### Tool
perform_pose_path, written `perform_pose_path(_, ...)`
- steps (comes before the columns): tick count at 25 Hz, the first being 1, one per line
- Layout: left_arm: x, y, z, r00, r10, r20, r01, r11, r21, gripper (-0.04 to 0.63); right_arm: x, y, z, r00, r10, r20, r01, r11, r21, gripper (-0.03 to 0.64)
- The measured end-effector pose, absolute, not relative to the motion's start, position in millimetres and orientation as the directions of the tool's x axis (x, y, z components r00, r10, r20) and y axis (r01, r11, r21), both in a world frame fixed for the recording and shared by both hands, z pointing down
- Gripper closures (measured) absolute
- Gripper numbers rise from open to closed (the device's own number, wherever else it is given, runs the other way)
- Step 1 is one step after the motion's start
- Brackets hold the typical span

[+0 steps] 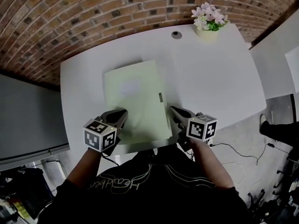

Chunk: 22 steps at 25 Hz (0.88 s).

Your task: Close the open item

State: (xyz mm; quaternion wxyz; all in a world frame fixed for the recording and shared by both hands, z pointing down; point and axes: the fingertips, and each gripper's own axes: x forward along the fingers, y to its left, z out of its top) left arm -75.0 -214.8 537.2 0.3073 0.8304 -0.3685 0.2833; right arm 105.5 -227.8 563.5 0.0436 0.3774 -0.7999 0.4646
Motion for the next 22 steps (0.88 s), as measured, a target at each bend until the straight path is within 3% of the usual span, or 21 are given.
perform_pose_path(22, -65, -216, 550, 0.525, -0.42, 0.741, -0.799, -0.543, 0.258, 0.594, 100, -225, 571, -0.746, -0.532, 0.401, -0.603, 0.284, -0.746, 0.614)
